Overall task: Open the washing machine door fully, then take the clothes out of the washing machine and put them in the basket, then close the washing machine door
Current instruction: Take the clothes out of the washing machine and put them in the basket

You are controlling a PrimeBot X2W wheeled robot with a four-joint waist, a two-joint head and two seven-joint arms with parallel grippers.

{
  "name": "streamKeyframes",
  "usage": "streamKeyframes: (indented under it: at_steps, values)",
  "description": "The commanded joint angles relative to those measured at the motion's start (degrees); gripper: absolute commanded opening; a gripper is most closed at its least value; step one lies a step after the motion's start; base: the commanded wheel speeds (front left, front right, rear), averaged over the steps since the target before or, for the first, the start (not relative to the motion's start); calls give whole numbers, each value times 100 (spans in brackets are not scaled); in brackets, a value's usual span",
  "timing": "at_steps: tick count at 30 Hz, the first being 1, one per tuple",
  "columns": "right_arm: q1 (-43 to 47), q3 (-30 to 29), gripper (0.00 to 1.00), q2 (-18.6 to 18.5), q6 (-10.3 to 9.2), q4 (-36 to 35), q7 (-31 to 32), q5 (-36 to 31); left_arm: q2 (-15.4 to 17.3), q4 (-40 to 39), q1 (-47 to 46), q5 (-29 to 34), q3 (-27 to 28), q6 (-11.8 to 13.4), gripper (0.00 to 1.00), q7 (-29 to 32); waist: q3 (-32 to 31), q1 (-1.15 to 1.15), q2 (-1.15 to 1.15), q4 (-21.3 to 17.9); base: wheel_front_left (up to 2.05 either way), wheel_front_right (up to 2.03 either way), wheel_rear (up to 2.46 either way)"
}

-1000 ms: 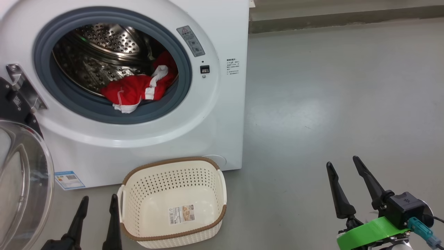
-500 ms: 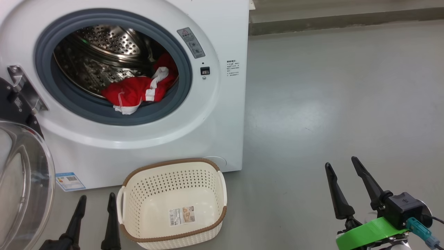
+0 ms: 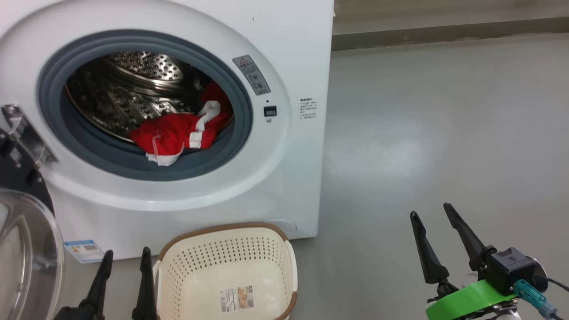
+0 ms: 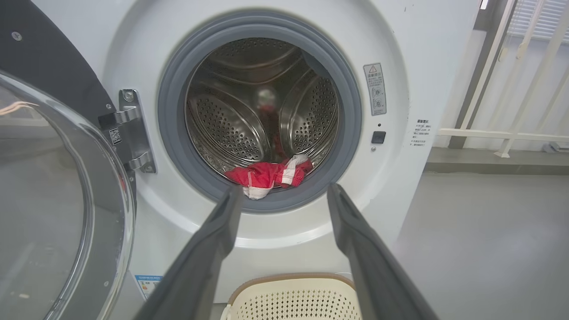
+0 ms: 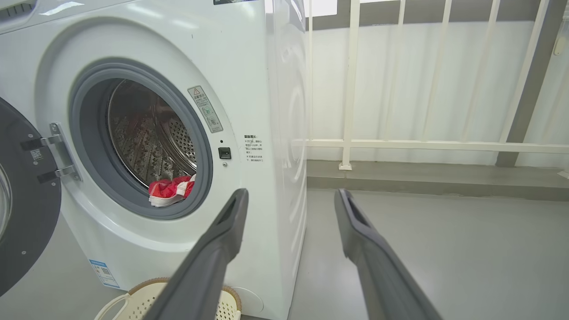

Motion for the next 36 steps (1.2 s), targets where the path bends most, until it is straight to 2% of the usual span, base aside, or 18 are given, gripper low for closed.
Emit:
streamKeyframes:
  at_steps: [1,10,25,36]
  values:
    - [-78,124,100,-20,3,-120,-37,3,24,-141,-157,20,224,-50,100,-70,8,0,0,12,164,-164,0]
    - [-105,140,100,-20,3,-81,-37,-11,-42,-78,-161,61,270,-59,100,-70,38,0,0,23,96,-96,0]
    - [-122,160,100,-20,3,-88,-37,44,-74,-11,-238,125,254,-145,100,-70,91,0,0,8,3,-3,0]
    - [-249,214,100,-20,3,-264,-37,99,-136,-79,-538,86,258,-168,100,-70,542,0,0,112,0,0,0]
